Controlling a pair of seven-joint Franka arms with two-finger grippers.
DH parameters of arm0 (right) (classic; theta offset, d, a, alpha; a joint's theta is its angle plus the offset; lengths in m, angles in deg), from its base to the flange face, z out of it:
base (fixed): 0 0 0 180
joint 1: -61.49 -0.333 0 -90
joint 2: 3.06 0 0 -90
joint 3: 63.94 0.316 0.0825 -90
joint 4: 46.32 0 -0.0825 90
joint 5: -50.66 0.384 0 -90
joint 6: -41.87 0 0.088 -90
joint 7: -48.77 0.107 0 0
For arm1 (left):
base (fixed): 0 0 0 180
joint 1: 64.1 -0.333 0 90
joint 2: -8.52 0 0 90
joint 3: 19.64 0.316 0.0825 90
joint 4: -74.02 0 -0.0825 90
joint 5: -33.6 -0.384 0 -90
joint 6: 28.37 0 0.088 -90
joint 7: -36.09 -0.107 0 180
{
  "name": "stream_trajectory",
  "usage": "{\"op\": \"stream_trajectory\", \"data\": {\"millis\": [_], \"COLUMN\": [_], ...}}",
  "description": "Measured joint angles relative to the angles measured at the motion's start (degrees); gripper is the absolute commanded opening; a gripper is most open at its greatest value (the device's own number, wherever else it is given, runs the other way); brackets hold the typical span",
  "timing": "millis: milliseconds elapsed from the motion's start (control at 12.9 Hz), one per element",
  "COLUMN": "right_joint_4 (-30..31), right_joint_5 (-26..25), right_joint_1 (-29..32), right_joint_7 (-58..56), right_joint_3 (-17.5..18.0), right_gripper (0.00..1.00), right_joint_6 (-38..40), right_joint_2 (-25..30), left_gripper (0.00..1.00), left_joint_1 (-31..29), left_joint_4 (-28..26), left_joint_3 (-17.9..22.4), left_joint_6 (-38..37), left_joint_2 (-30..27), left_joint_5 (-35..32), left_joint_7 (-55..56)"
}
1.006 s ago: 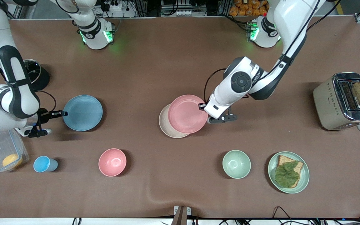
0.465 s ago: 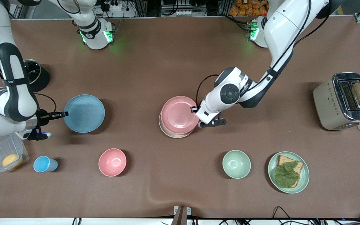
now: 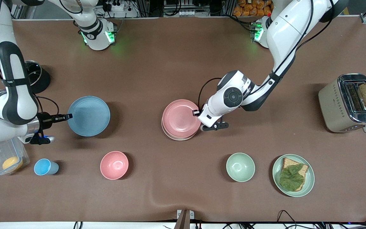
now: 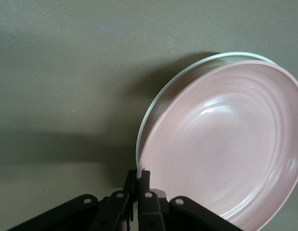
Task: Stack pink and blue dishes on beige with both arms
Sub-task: 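Release the pink plate with the left gripper while the right gripper lifts blue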
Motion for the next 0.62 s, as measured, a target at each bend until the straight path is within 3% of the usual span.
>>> {"op": "stream_trajectory", "data": {"millis": [387, 465, 542, 619], "right_joint_4": [-1.1, -1.3, -1.4, -1.6], "right_joint_5": [0.4, 0.4, 0.4, 0.4], "right_joint_1": [-2.0, -2.4, -2.8, -3.0], "right_joint_7": [3.4, 4.0, 4.5, 5.3], "right_joint_3": [0.0, 0.0, 0.0, 0.1], "right_gripper": [0.00, 0.00, 0.00, 0.00], "right_joint_6": [1.0, 1.0, 1.1, 1.4], "right_joint_2": [0.0, 0.0, 0.0, 0.0], "left_gripper": [0.00, 0.10, 0.38, 0.86], "left_joint_1": [0.1, 0.1, 0.1, 0.1], "left_joint_4": [0.0, 0.0, 0.0, 0.0], "left_joint_3": [0.0, 0.0, 0.0, 0.0], "left_joint_6": [1.3, 1.3, 1.3, 1.5], "left_joint_2": [1.4, 1.5, 1.7, 1.9], "left_joint_5": [0.0, 0.0, 0.0, 0.0], "left_joint_7": [0.0, 0.0, 0.0, 0.0]}}
